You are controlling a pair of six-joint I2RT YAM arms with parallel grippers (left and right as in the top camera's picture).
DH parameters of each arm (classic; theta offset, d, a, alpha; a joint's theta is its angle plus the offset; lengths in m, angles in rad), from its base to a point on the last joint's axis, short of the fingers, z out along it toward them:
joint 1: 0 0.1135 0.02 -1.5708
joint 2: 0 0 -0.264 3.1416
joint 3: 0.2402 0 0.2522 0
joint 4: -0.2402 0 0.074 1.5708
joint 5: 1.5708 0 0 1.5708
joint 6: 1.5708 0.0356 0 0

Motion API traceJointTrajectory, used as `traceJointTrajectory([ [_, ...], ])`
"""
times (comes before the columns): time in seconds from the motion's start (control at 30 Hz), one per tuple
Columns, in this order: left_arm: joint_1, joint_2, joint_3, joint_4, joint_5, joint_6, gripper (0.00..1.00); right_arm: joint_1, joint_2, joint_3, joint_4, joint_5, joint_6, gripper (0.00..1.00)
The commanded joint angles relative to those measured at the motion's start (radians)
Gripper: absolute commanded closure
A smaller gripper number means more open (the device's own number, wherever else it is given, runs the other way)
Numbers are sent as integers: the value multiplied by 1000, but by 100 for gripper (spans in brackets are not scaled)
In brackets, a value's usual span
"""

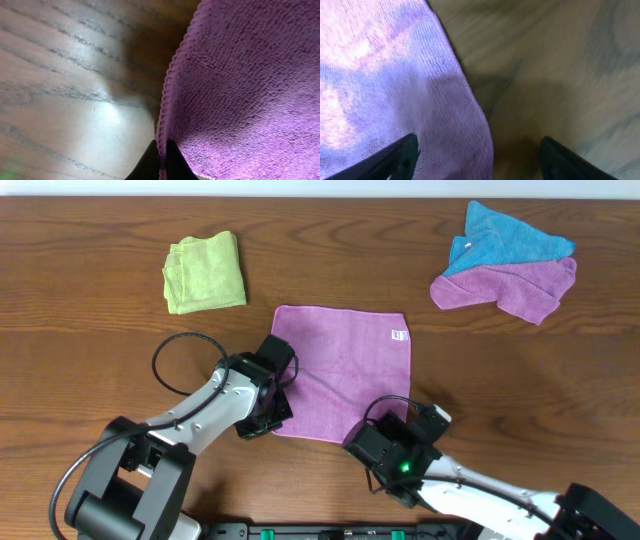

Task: Fold the cloth
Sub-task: 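Grasp both bottom corners and lift them upward toward the top edge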

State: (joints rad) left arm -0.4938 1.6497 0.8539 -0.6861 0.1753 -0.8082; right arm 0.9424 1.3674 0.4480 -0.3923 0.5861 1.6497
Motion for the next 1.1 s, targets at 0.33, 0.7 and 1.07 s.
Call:
traceJointTrajectory([
  [0.33,0,9,7,48,-22,0,94,-7,51,-40,77,-216,247,78],
  [0.7,0,9,7,79,-21,28,94,-29,23,-35,-9,-190,85,99],
  [1.07,3,5,111,81,-5,113,94,-118,-163,-10,-23,-192,-258,99],
])
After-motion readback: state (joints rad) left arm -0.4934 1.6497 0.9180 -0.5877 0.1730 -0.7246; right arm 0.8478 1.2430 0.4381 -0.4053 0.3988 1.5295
